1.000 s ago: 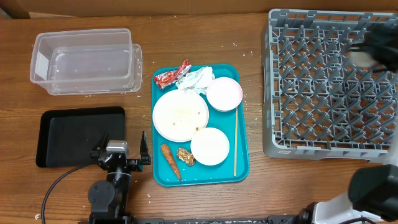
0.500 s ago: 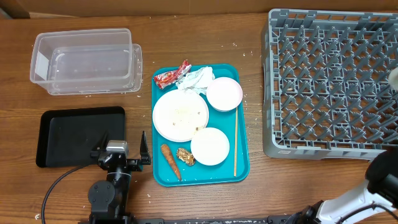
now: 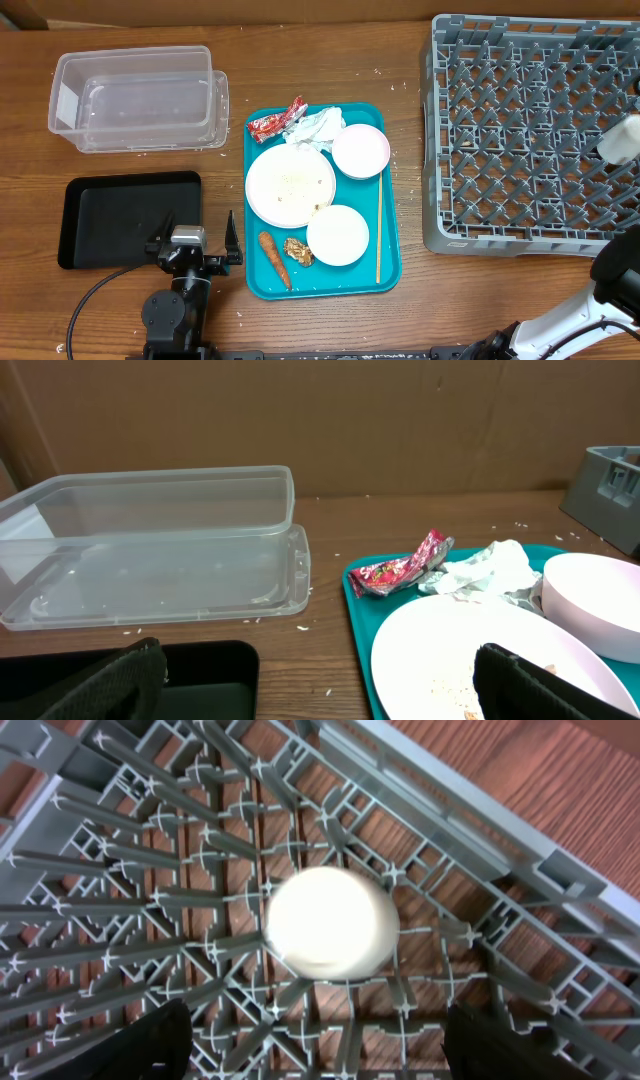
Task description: Sort waste into correct bins and load items into the dishwasher
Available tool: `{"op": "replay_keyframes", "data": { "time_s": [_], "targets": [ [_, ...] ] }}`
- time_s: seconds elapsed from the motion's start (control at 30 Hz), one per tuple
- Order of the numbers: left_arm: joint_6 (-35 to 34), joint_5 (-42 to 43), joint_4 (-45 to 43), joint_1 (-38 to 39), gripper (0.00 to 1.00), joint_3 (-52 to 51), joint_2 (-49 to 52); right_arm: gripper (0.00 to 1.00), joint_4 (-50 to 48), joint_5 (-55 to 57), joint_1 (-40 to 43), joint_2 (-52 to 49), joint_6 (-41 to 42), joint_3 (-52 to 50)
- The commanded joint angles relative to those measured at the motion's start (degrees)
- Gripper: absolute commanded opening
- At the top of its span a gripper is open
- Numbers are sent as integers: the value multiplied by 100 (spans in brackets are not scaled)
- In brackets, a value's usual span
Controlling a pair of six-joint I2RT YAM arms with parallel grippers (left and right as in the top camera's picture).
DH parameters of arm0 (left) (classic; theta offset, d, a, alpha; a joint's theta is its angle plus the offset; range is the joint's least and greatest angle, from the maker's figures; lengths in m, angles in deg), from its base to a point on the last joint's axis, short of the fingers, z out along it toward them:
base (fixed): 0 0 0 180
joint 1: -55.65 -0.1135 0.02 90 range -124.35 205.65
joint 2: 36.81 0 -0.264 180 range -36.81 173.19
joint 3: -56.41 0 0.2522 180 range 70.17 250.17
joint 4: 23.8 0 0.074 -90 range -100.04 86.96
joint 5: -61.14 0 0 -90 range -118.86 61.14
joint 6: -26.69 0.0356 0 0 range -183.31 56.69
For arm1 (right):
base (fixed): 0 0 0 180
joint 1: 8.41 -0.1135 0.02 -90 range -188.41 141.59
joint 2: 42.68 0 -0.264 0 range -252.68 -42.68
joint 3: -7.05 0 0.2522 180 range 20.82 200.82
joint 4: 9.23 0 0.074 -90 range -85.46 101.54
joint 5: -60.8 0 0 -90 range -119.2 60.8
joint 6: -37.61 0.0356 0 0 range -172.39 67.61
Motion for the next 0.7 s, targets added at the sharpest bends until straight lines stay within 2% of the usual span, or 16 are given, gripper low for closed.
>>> {"op": "replay_keyframes", "data": {
  "time_s": [0.0,0.2,0.37,0.53,0.67],
  "targets": [
    [68,-37,-2,-22,100,-31,-61,83,149,-426,-7,90,4,254],
    [68,-37,-2,-22,100,-31,-61,85,796,-2004,-83,546,-15,531],
    [68,-37,-2,-22,100,-31,-61,88,1458,-3128,-575,1204,-323,555],
    [68,-37,-2,-22,100,-31,-61,96,2271,-3152,-1775,1676,-699,555],
    [68,-37,-2,-22,100,-31,-61,99,2957,-3110,-3259,1676,-1692,433]
  ]
}}
